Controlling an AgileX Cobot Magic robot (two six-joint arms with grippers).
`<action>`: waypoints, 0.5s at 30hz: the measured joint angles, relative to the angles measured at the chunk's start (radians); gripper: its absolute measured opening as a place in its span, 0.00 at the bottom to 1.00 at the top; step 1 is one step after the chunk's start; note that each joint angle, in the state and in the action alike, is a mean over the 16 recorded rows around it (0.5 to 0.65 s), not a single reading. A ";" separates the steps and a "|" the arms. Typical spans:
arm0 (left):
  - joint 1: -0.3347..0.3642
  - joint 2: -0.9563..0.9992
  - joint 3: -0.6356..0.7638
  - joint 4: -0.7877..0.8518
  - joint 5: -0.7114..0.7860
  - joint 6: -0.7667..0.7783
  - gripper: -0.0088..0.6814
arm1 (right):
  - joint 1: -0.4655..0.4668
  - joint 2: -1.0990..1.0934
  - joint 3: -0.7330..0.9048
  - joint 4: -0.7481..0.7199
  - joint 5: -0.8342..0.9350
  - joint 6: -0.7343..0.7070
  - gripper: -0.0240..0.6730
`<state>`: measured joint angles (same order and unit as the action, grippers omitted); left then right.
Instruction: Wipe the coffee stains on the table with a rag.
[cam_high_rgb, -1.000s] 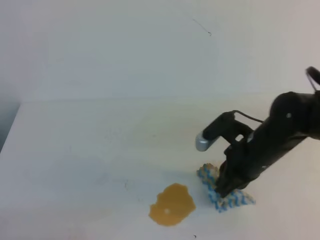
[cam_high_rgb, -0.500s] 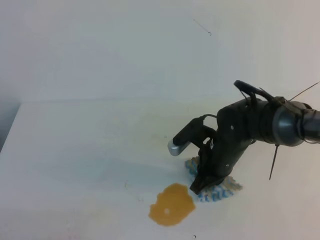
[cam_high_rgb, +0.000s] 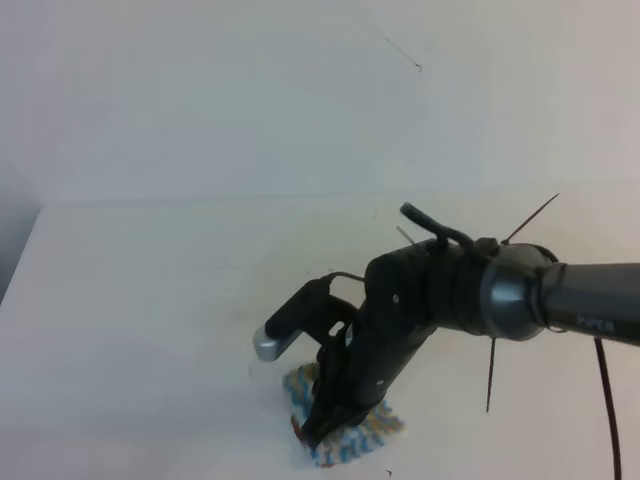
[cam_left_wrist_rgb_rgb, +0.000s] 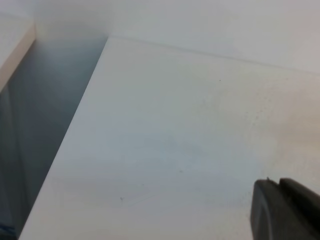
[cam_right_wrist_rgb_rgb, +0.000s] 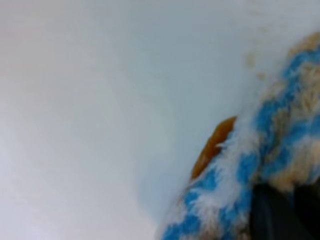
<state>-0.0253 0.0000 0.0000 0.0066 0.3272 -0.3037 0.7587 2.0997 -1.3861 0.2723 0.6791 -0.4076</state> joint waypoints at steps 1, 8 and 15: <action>0.000 0.000 0.000 0.000 0.000 0.000 0.01 | 0.019 0.000 0.000 0.008 0.000 -0.002 0.03; 0.000 0.000 0.000 0.000 0.000 0.001 0.01 | 0.122 0.000 0.000 0.016 -0.002 0.007 0.03; 0.000 0.000 0.000 0.000 0.000 0.001 0.01 | 0.135 0.000 0.000 -0.146 0.009 0.097 0.03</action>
<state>-0.0253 0.0000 0.0000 0.0066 0.3272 -0.3032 0.8942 2.0997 -1.3861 0.1259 0.6885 -0.3107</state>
